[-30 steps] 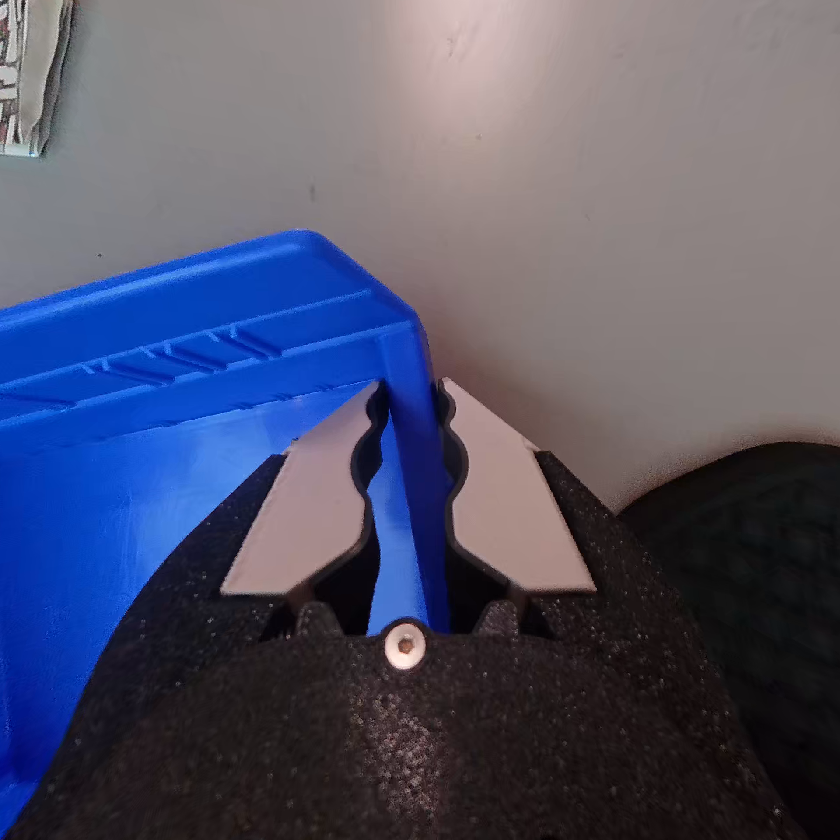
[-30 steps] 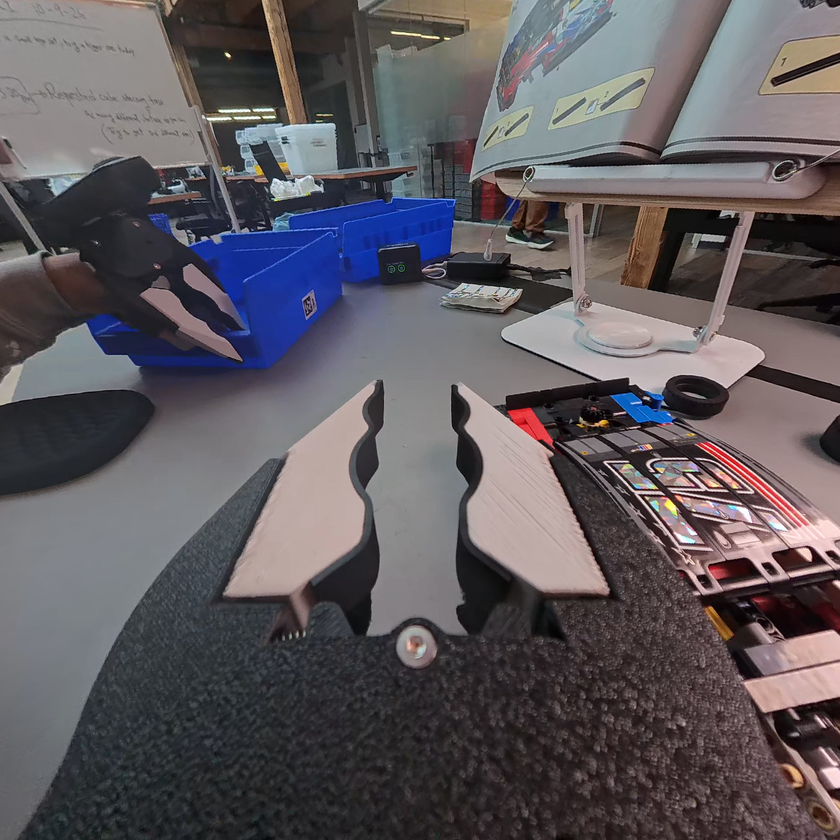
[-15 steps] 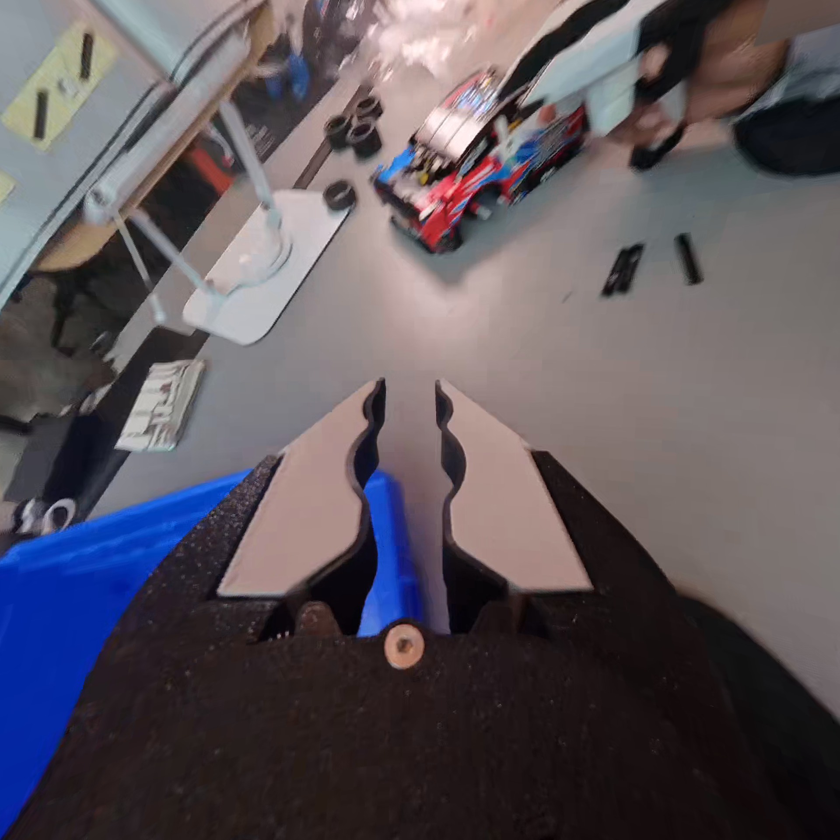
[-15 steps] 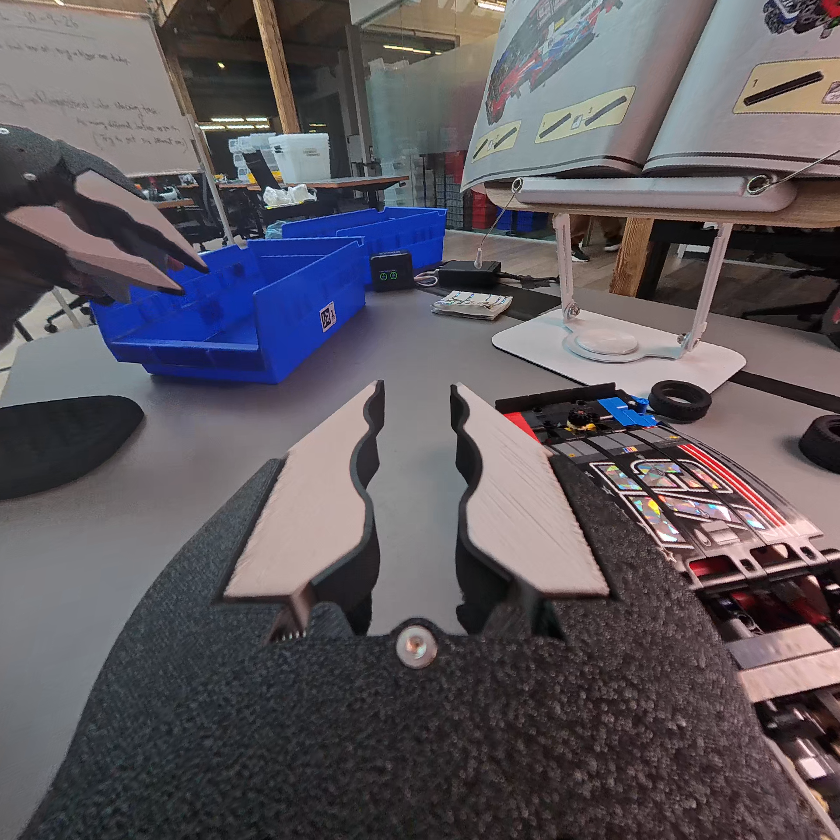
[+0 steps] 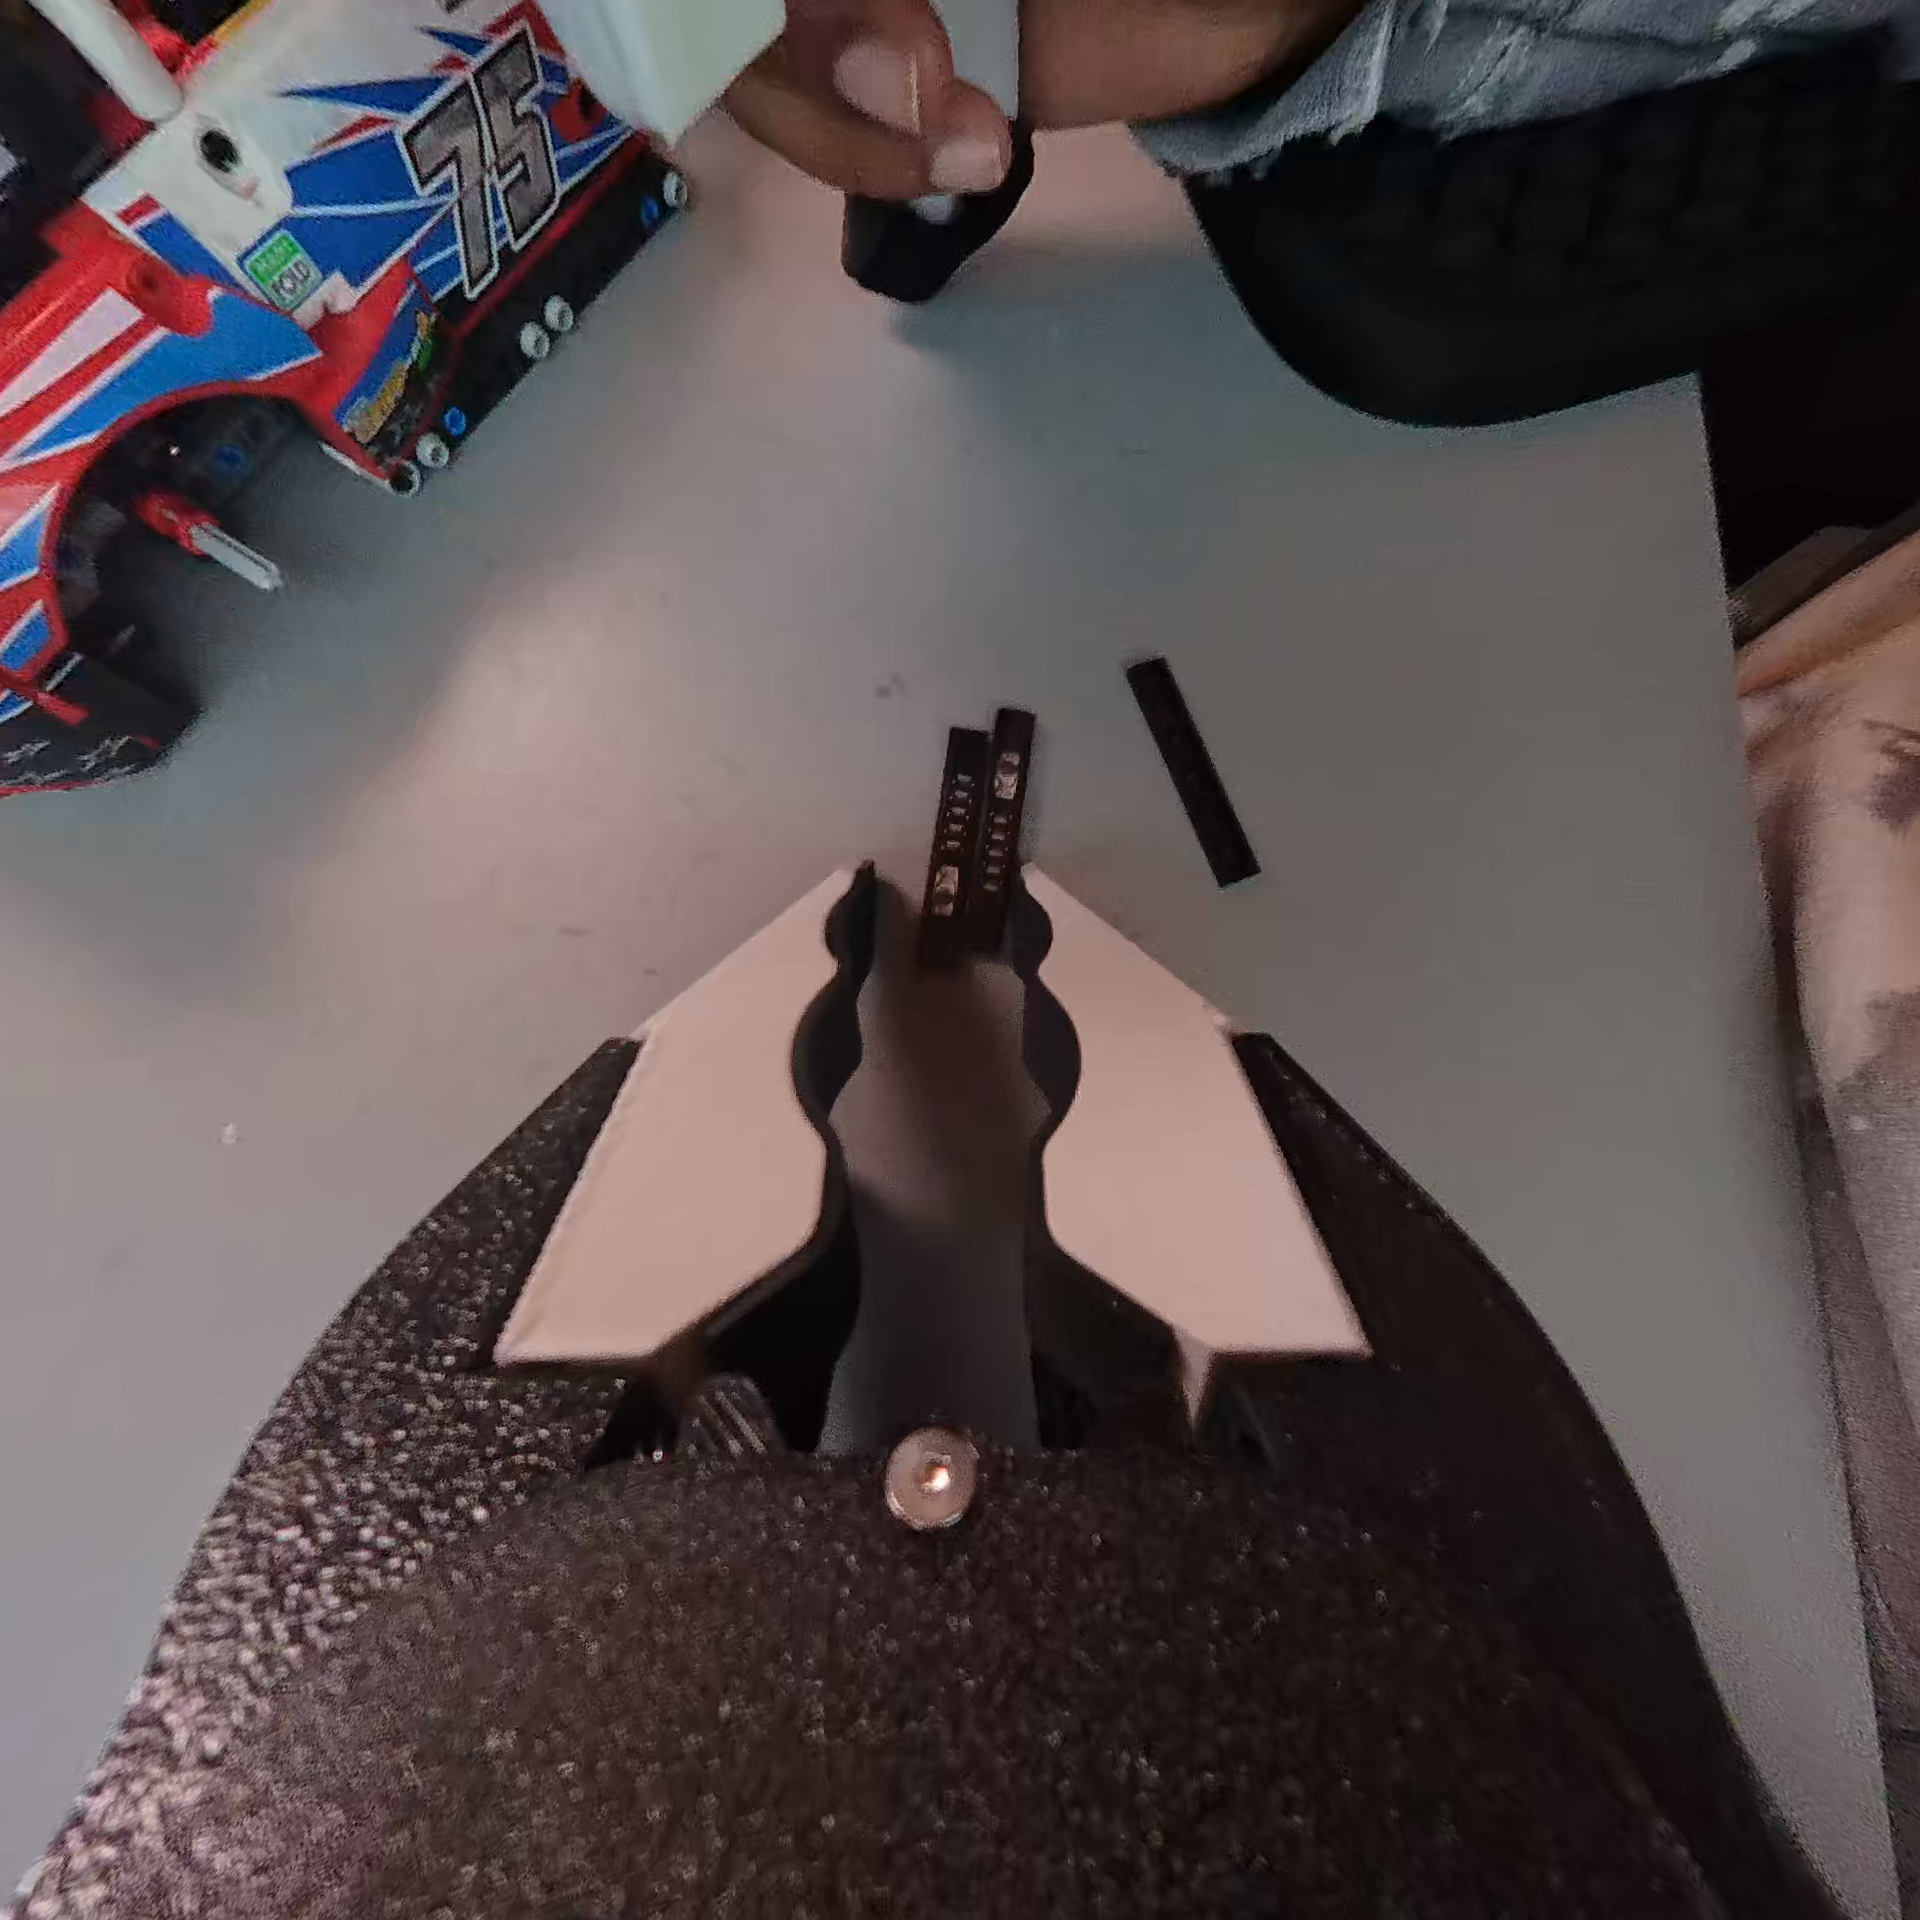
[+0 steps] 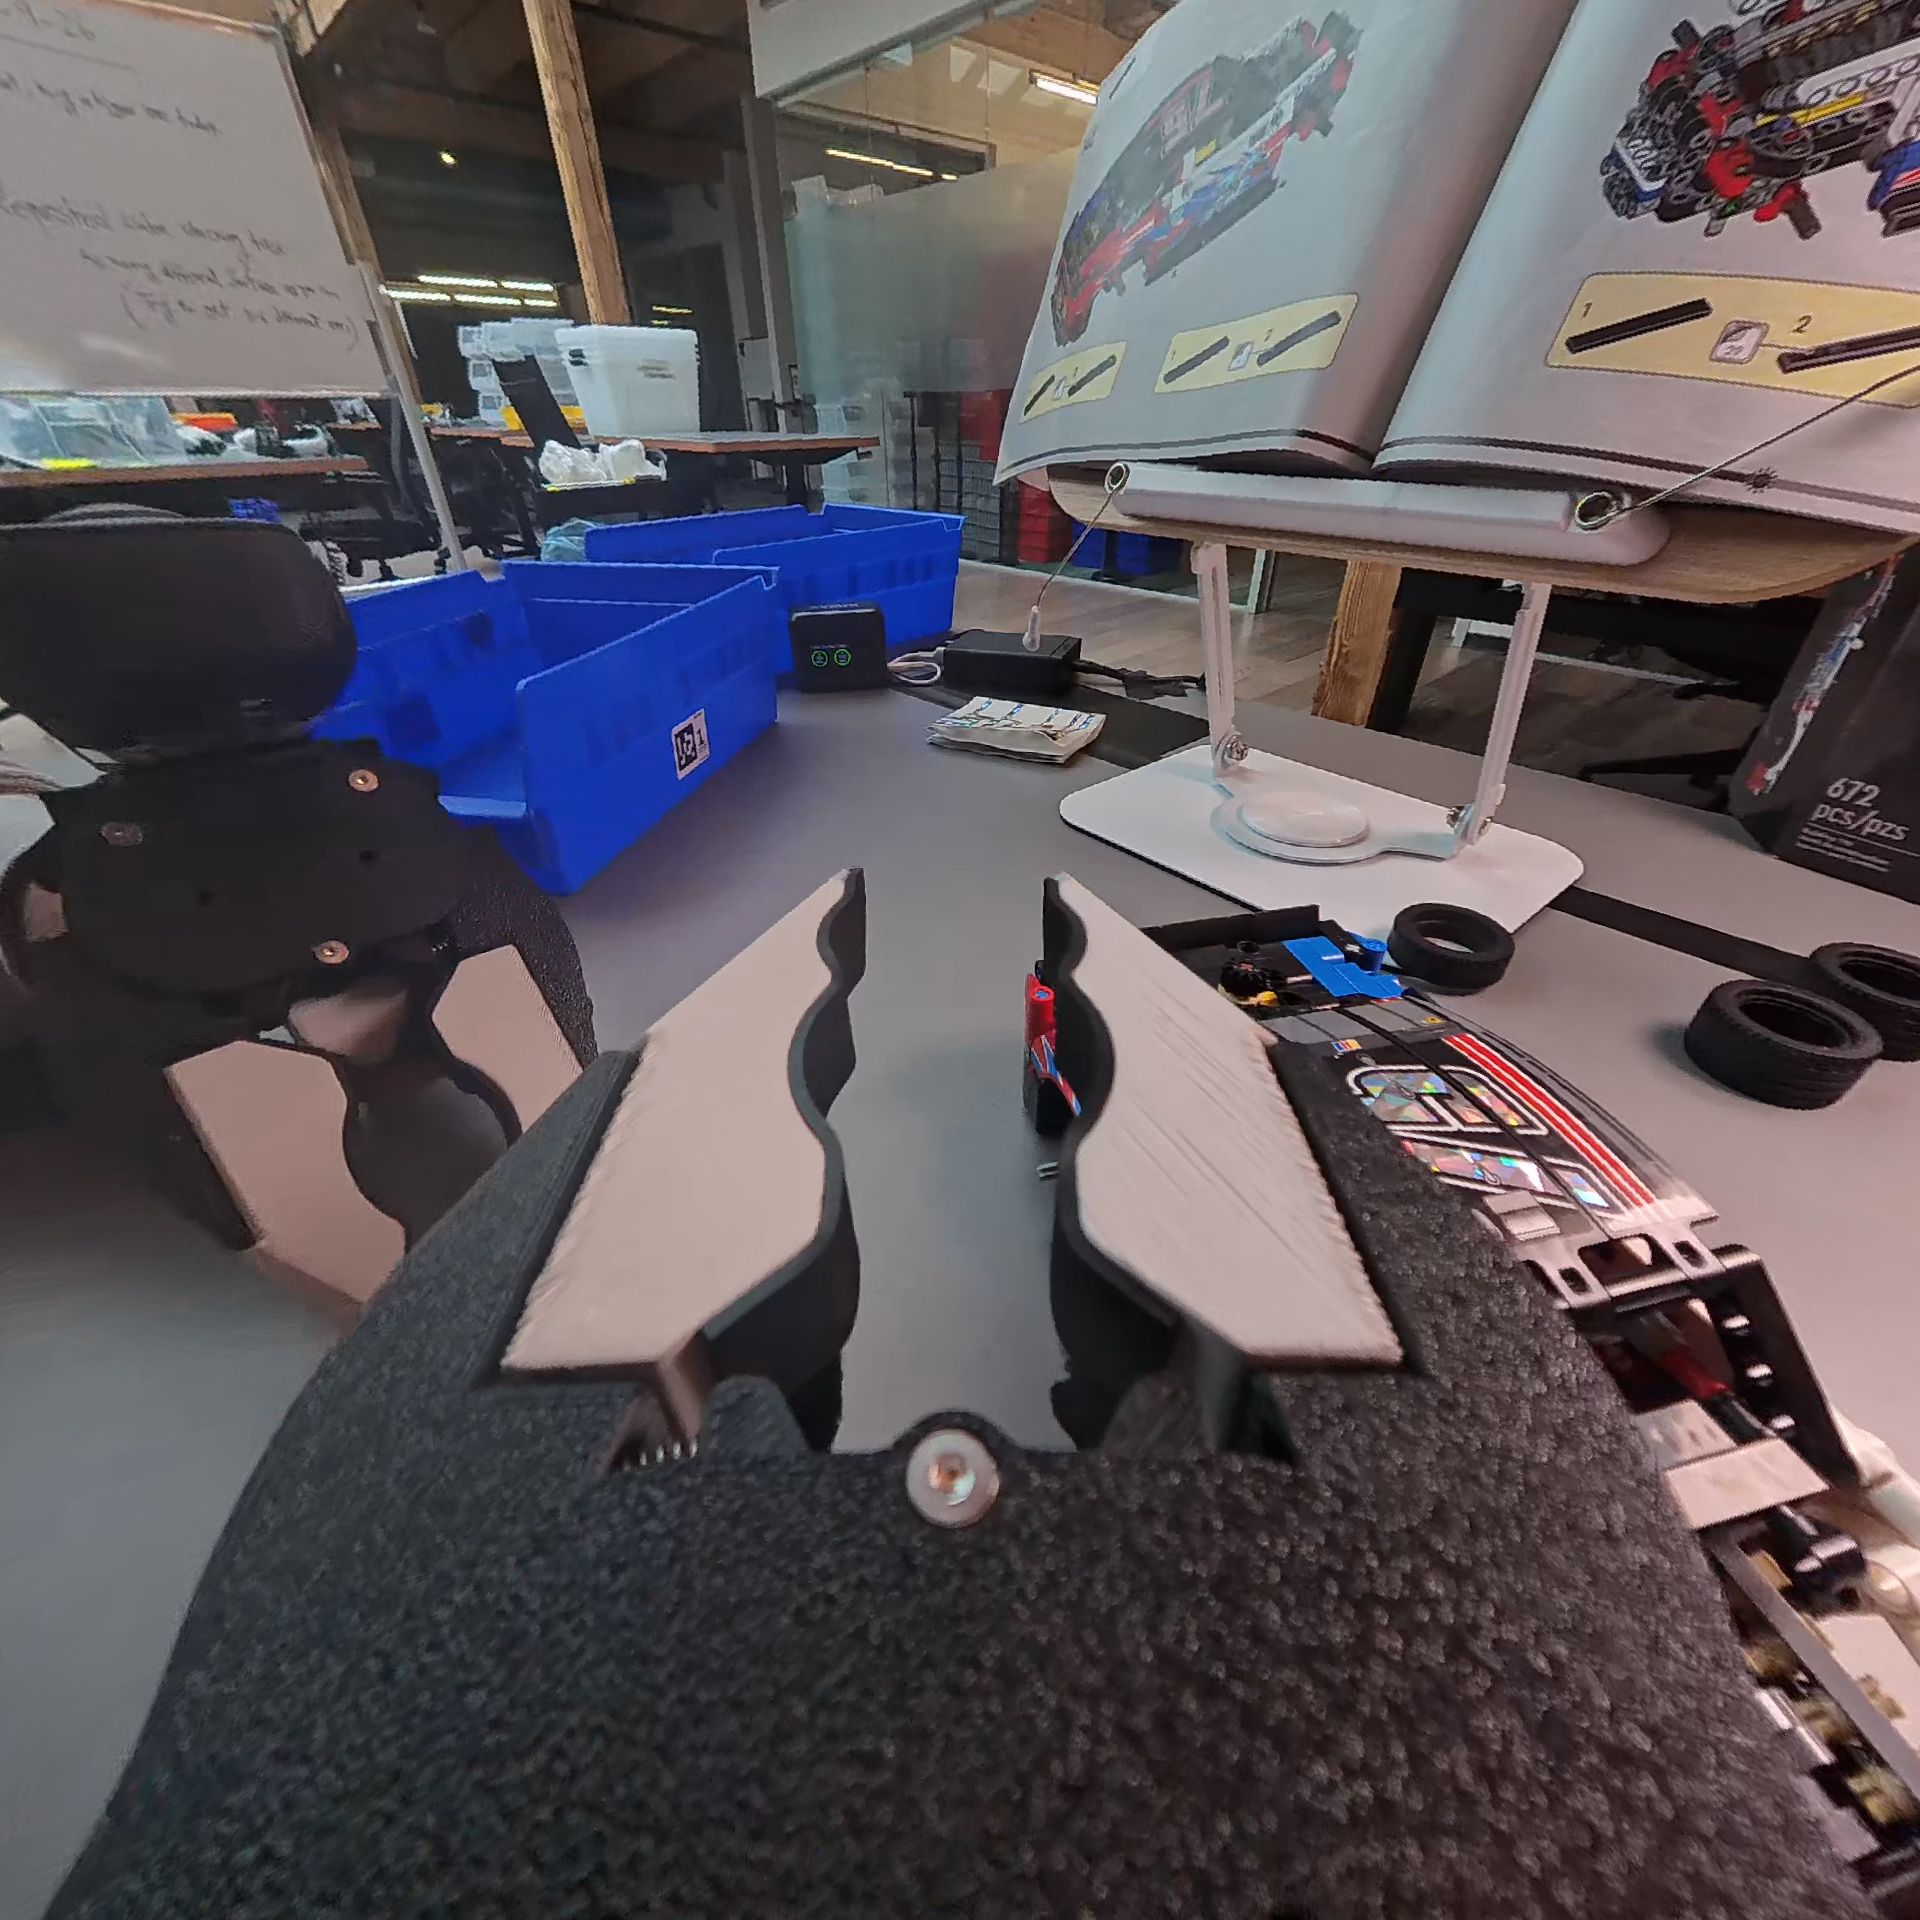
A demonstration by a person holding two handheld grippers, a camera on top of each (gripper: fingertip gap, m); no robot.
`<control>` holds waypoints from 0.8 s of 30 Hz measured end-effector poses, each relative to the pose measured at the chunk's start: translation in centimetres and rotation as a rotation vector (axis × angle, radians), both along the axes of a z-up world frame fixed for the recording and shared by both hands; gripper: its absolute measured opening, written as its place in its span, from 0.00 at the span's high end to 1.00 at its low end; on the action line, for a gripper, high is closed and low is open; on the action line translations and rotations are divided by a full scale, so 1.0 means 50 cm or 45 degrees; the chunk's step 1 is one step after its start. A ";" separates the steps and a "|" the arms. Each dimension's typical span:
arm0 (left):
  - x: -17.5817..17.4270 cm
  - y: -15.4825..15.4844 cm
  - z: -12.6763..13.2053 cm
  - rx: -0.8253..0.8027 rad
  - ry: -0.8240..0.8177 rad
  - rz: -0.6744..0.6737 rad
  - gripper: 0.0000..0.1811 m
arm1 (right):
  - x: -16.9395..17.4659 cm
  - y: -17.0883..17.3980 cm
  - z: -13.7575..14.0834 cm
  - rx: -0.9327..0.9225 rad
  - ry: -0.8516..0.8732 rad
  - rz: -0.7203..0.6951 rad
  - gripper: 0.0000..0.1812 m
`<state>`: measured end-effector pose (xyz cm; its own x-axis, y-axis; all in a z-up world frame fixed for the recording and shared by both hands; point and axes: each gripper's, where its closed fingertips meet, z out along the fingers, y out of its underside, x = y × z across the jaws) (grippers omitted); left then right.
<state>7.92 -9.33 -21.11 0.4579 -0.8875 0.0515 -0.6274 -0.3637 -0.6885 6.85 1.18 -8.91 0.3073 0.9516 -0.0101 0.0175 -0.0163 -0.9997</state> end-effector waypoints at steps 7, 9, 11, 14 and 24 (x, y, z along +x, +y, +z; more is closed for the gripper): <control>-0.013 -0.002 -0.001 0.039 0.108 -0.032 0.91 | -0.006 0.000 -0.008 -0.027 -0.011 0.015 0.81; -0.020 -0.007 -0.001 0.030 0.091 -0.031 0.92 | -0.004 0.000 -0.008 -0.027 -0.010 0.014 0.81; -0.032 -0.011 0.000 0.025 0.079 -0.018 0.92 | -0.002 0.000 -0.006 -0.026 -0.006 0.009 0.81; -0.053 -0.013 0.014 0.054 0.066 0.008 0.92 | -0.001 0.001 -0.003 -0.027 0.001 0.006 0.81; -0.293 -0.027 0.272 0.452 -0.006 0.488 0.92 | -0.006 -0.009 -0.004 -0.044 0.004 0.036 0.81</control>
